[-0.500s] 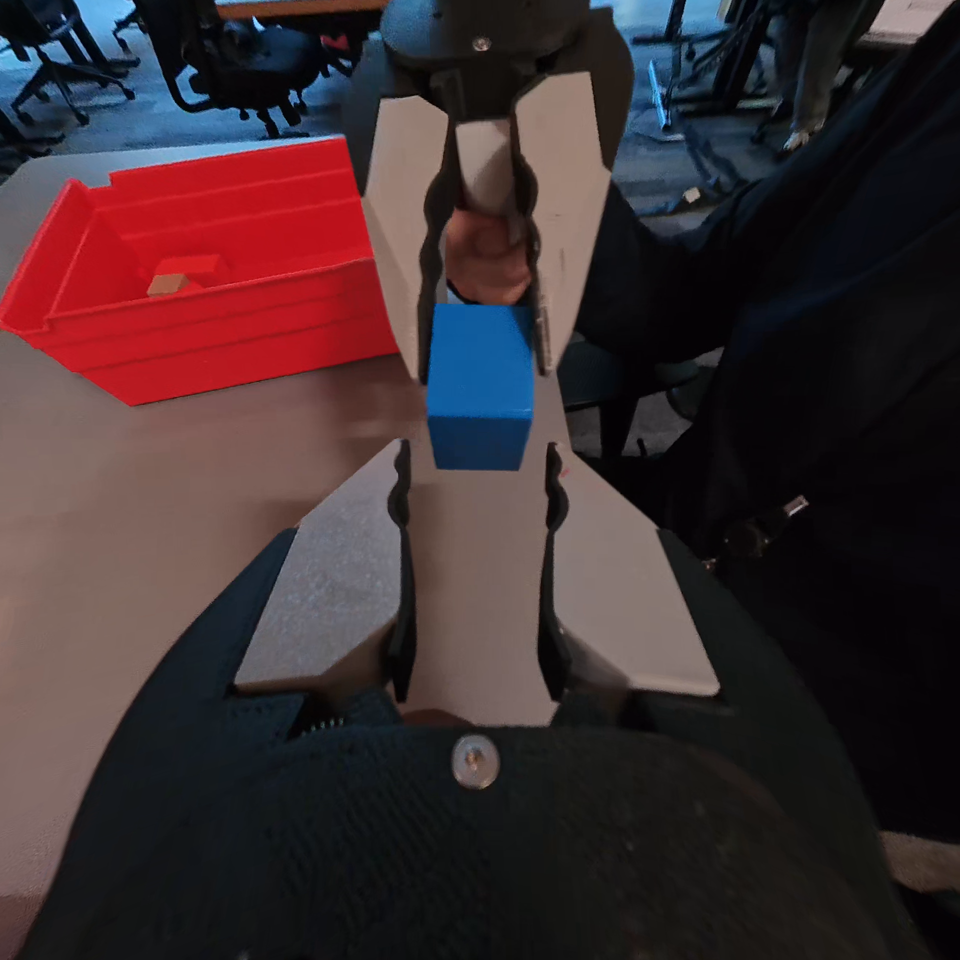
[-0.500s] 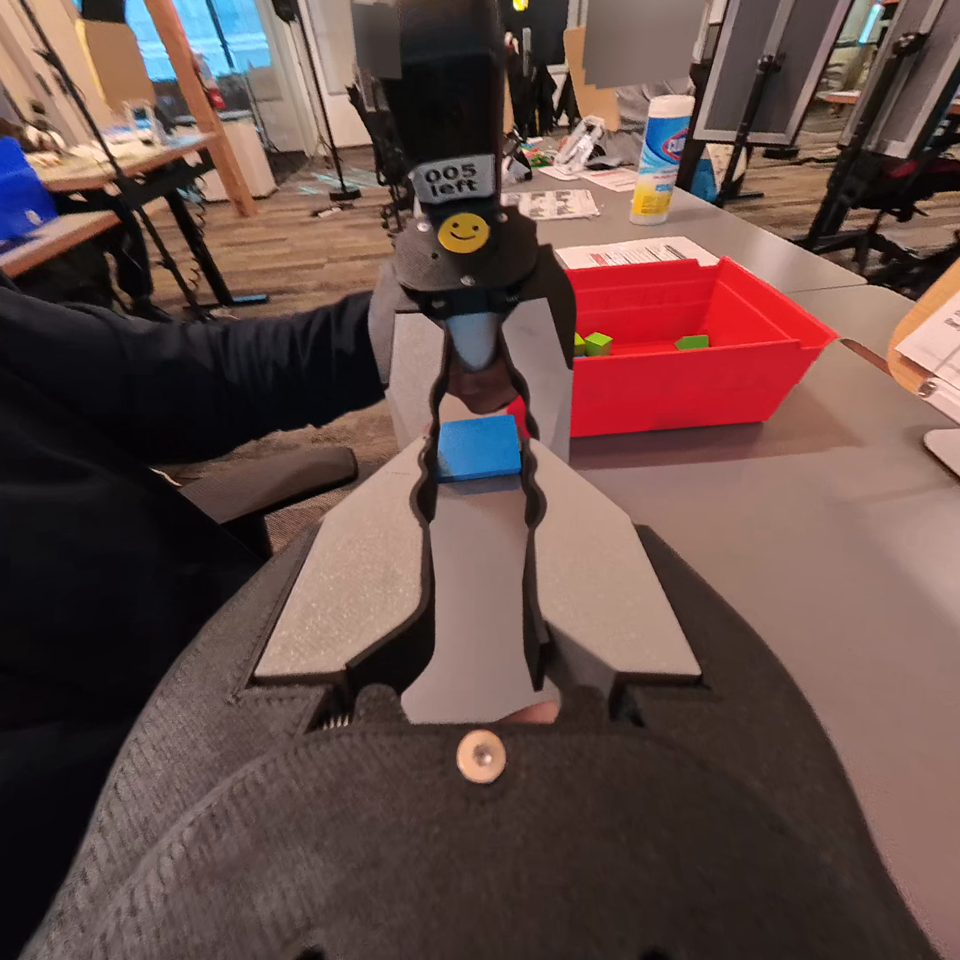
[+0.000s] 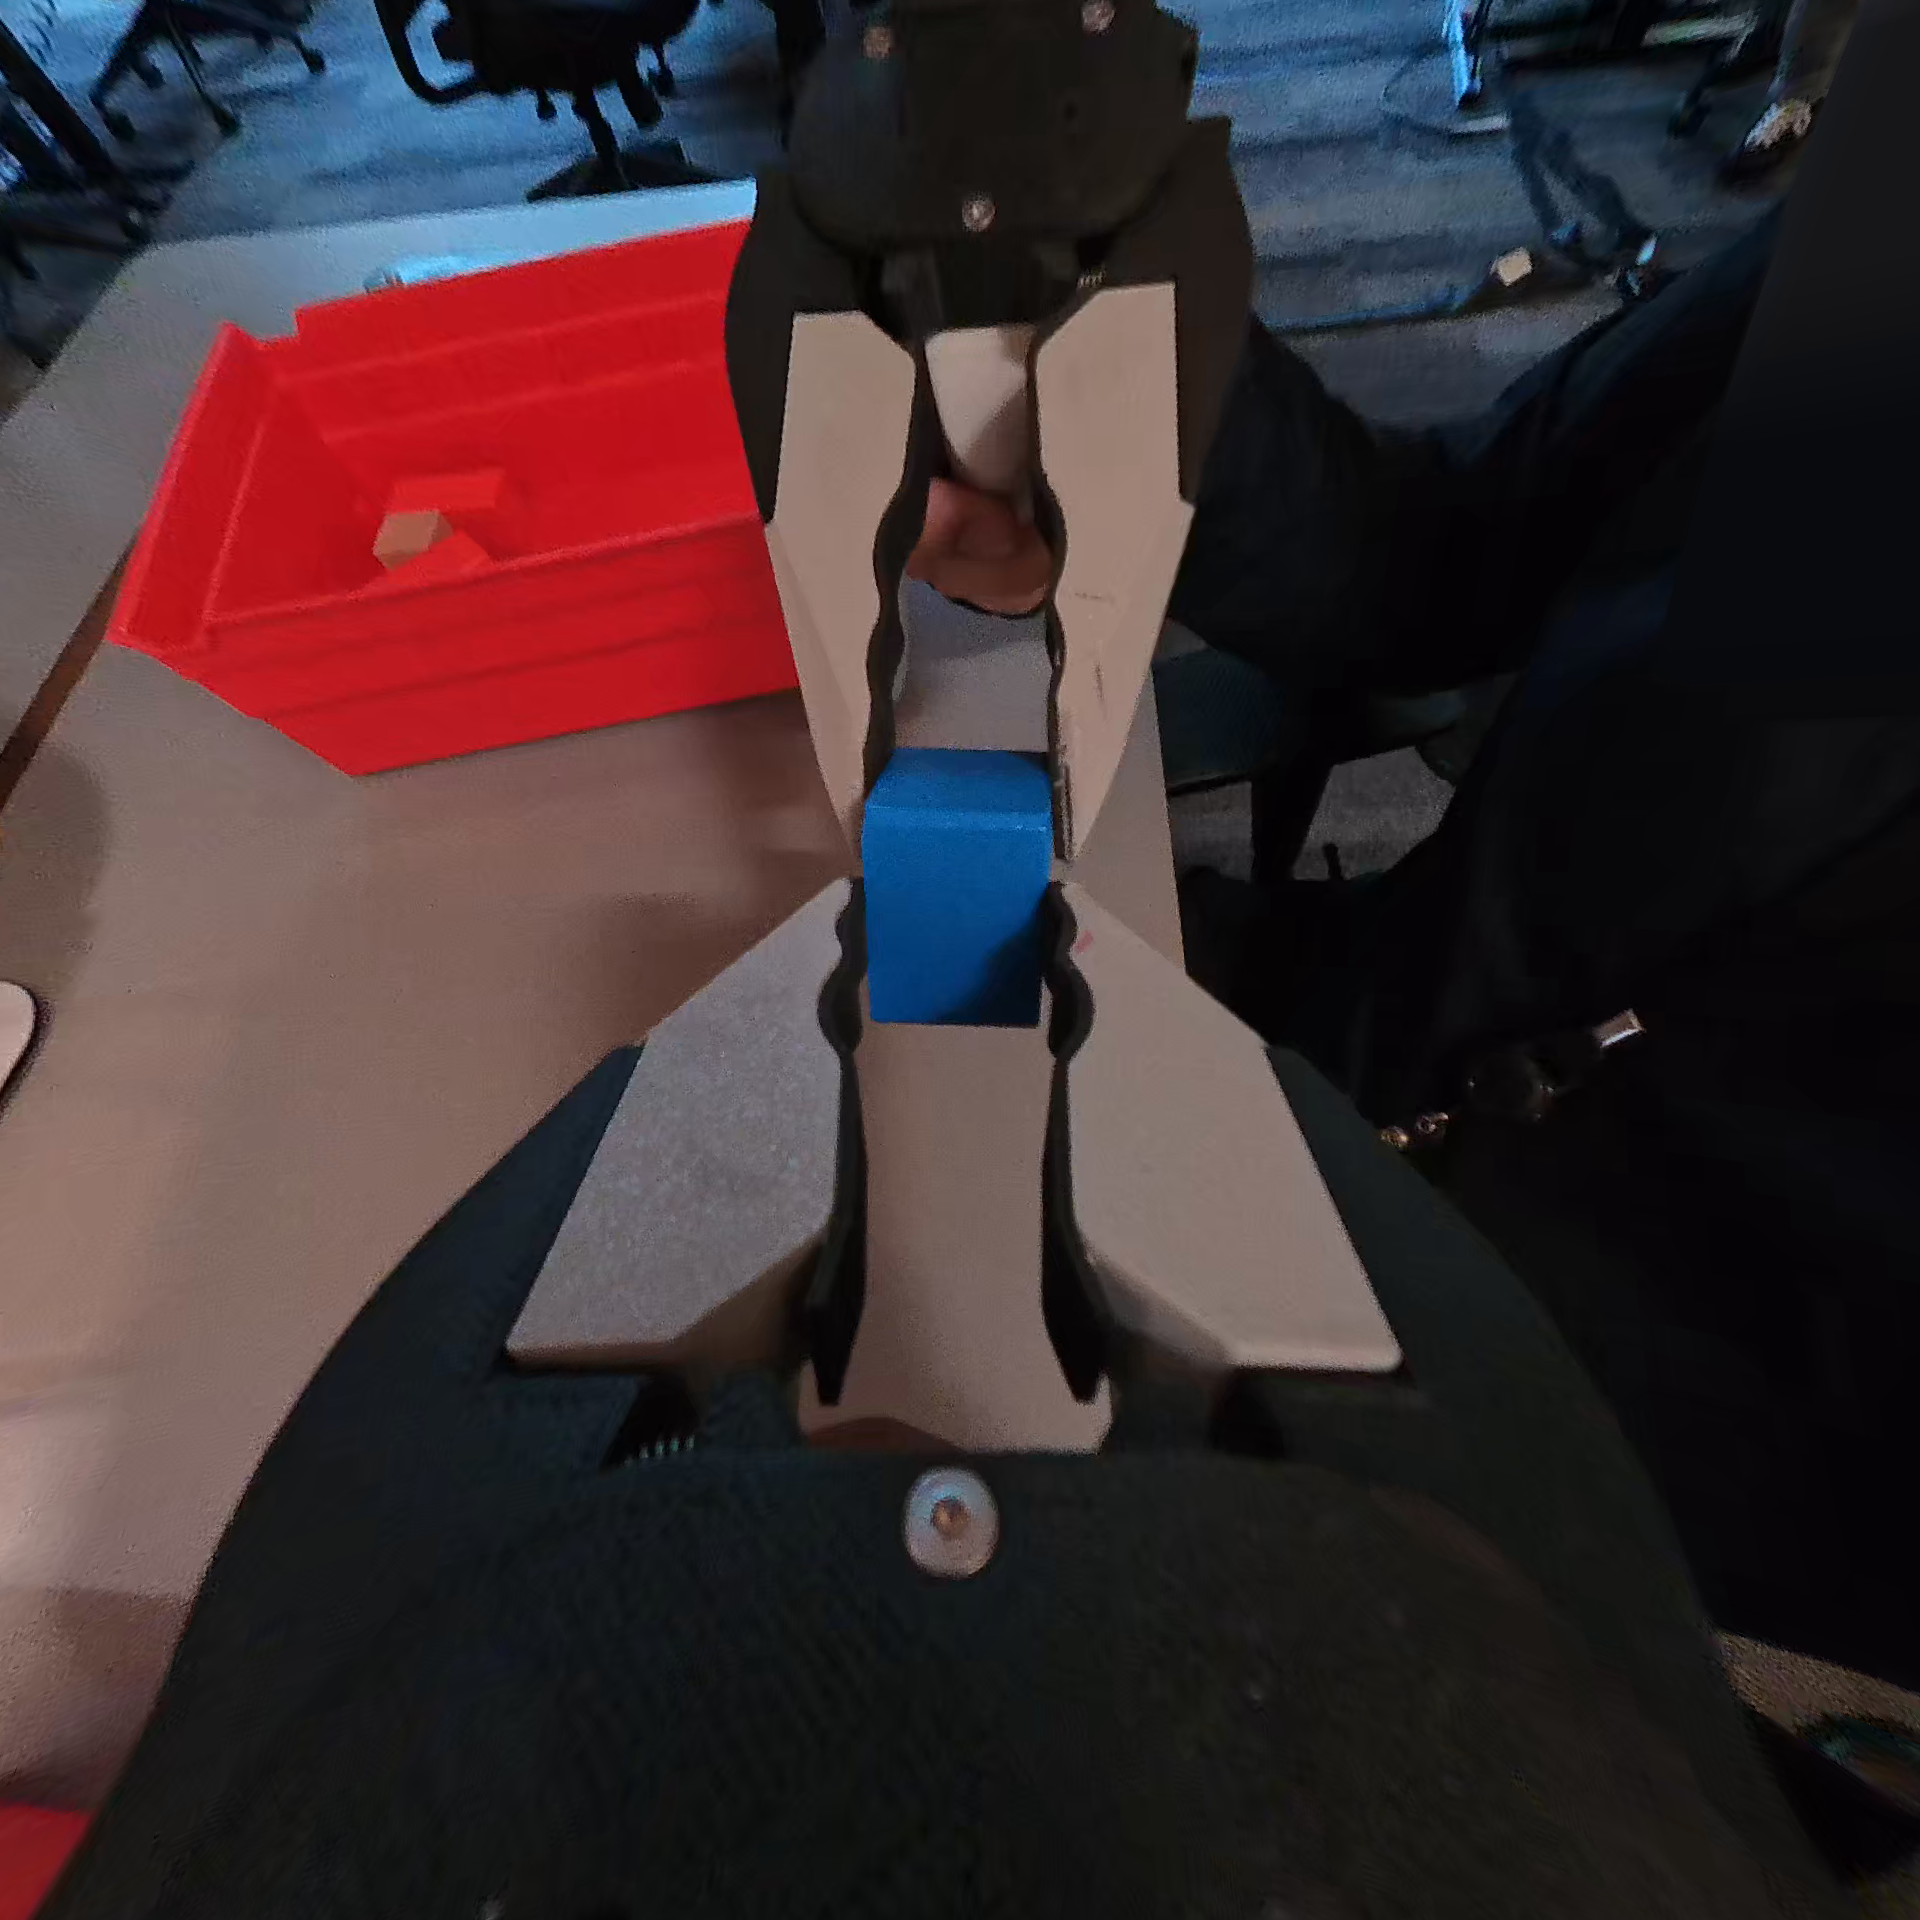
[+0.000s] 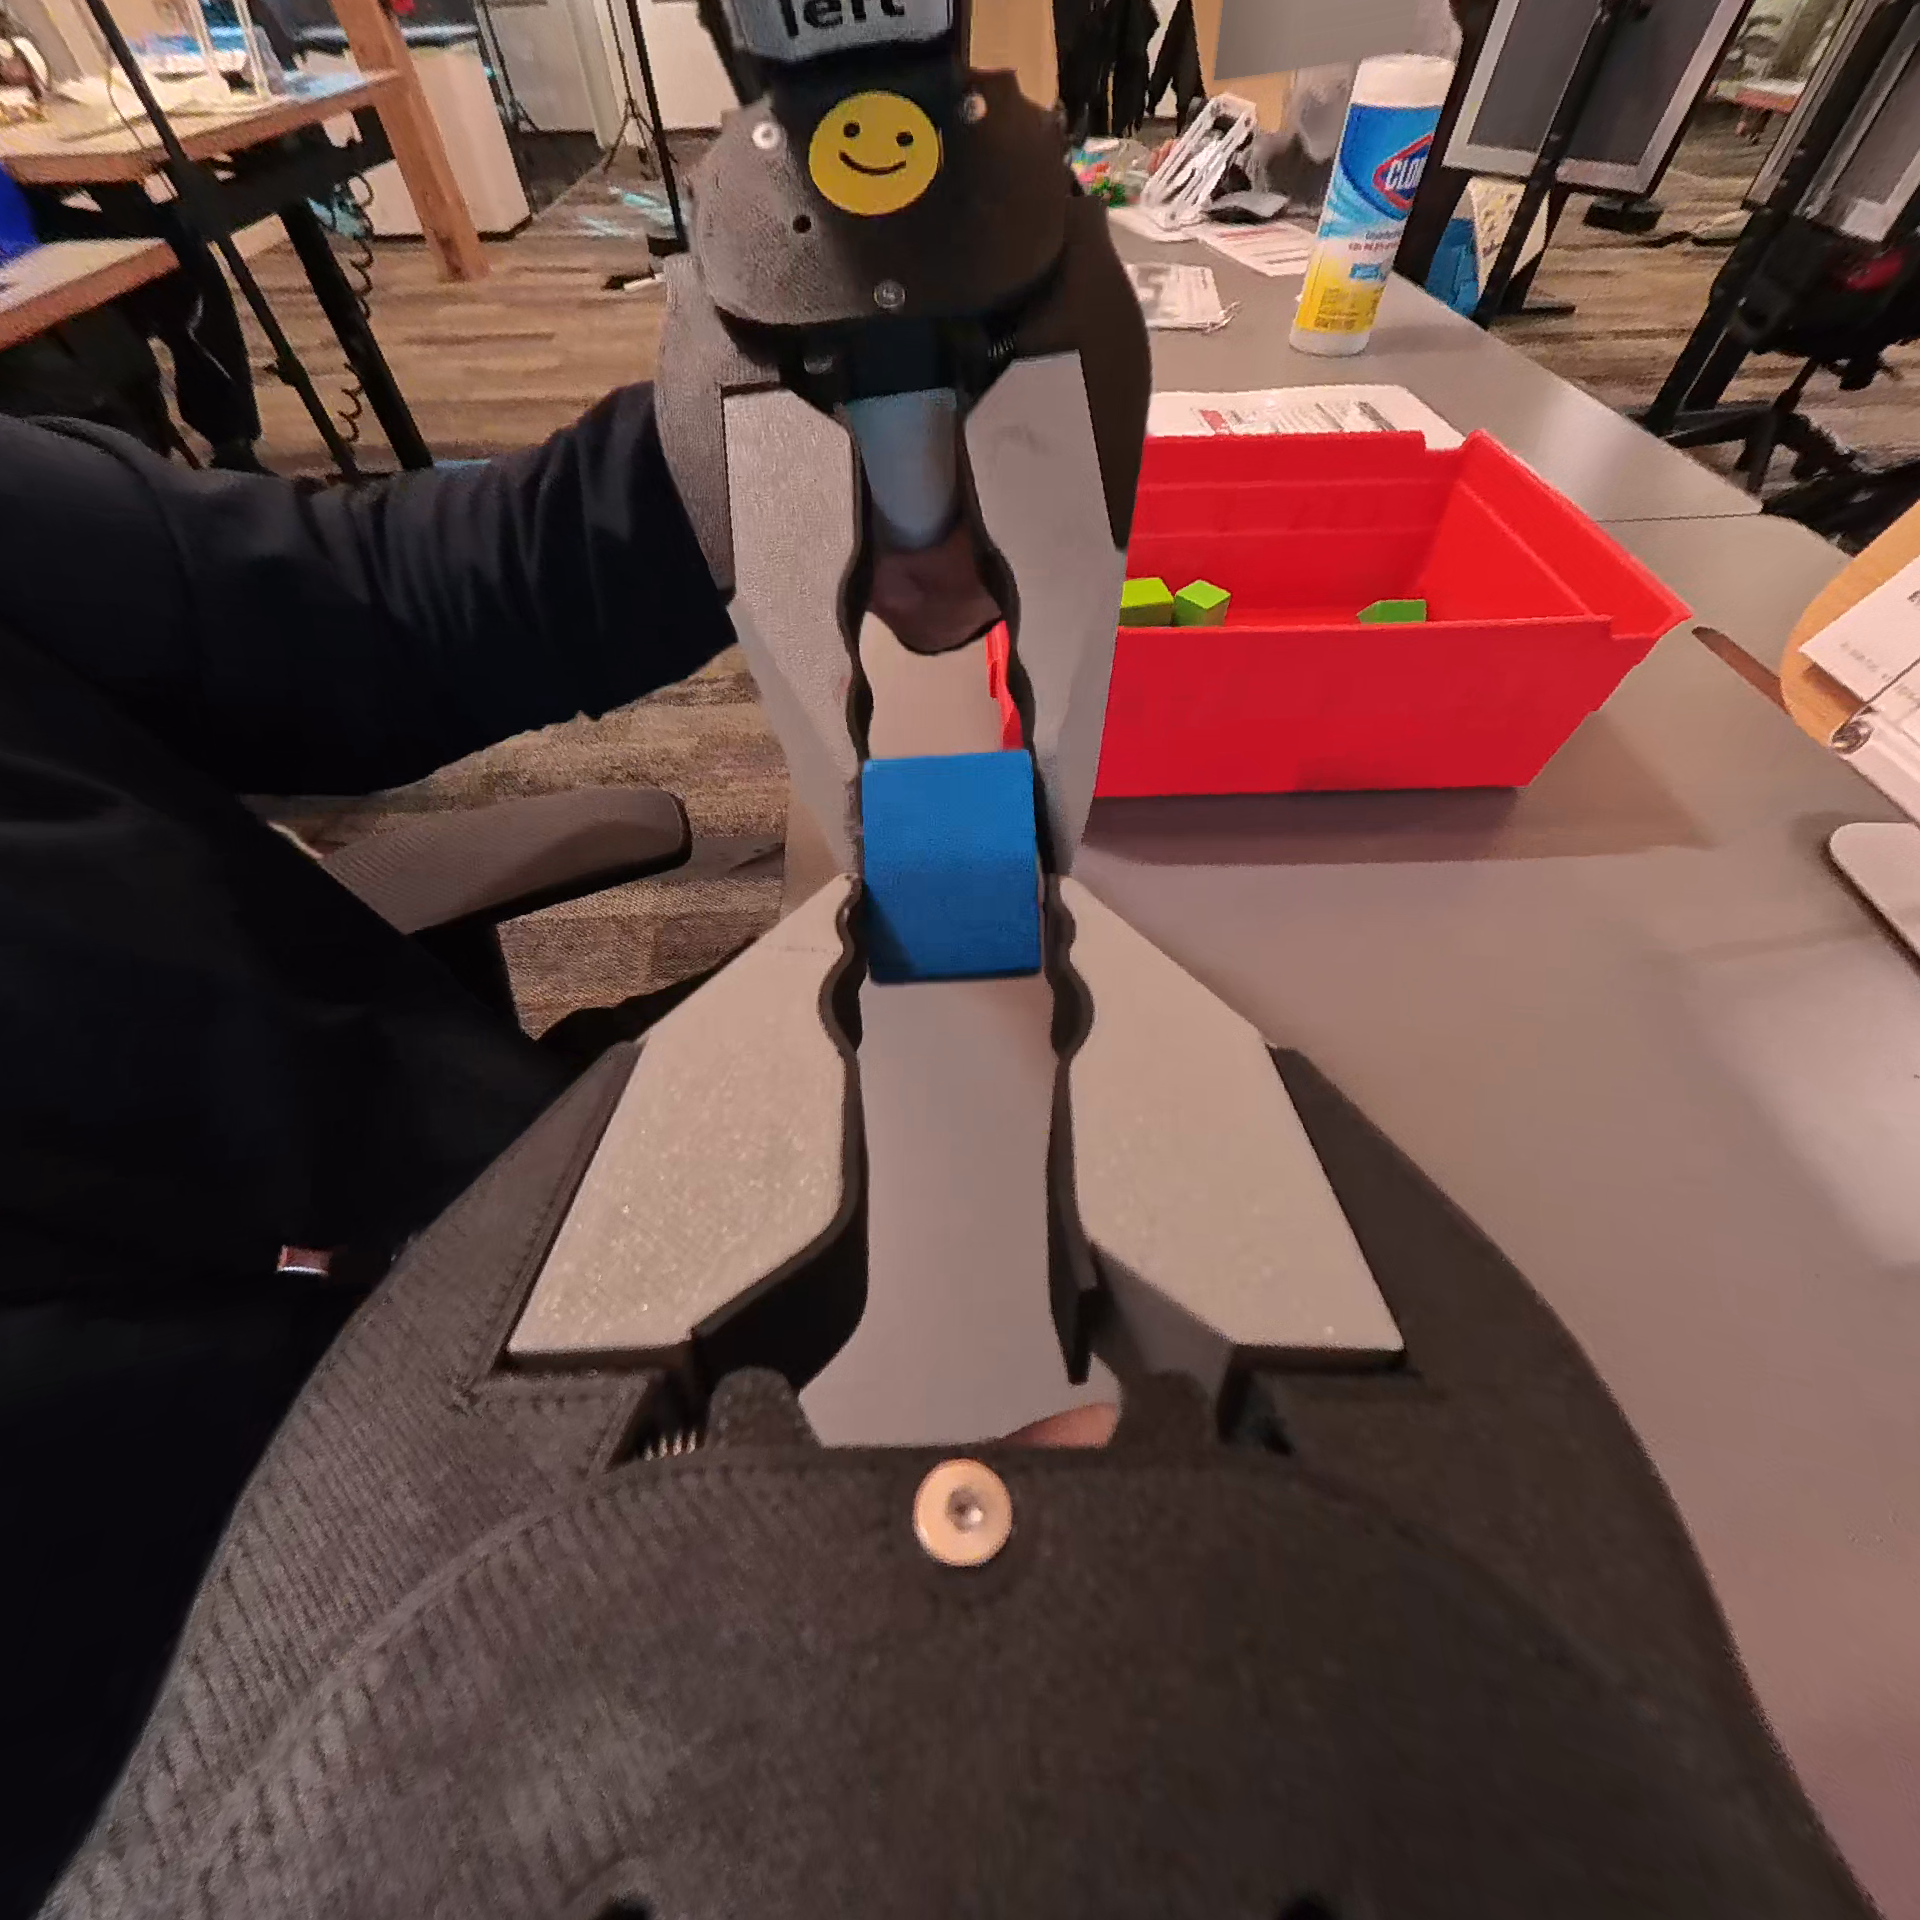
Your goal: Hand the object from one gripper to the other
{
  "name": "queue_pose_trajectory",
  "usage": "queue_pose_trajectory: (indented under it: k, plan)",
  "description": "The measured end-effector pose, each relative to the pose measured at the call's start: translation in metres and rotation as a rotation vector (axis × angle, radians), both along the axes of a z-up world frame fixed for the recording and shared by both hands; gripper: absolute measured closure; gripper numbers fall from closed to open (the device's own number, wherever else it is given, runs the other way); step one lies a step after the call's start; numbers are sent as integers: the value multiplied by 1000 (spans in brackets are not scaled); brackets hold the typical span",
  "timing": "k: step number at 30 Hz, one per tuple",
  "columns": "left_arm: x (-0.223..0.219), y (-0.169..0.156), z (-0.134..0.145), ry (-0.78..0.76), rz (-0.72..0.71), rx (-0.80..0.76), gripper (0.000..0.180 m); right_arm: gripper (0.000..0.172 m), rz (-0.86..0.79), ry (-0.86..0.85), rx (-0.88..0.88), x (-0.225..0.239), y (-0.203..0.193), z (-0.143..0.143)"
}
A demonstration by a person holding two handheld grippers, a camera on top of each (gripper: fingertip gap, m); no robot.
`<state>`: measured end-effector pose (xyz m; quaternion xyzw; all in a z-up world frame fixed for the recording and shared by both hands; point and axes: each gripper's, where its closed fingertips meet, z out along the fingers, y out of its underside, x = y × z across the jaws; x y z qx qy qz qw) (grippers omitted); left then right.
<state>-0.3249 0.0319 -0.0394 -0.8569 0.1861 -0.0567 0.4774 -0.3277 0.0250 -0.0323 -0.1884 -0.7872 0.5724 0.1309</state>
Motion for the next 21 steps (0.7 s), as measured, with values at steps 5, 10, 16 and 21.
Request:
queue_pose_trajectory:
  k: [5, 10, 16, 21]
  plan:
    - [-1, 2, -10, -2, 21, -61, 151, 141, -16, 40, -20, 0, 1, 7]
    - [-2, 5, -16, -16, 46, -88, 151, 143, -26, 28, 5, -5, -2, -2]
    - [1, 4, -12, -49, 46, -81, 151, 143, -5, 6, -20, -3, -2, 1]
    - [3, 1, -7, -158, 19, -39, 150, 143, 9, -10, -70, -1, -1, 7]
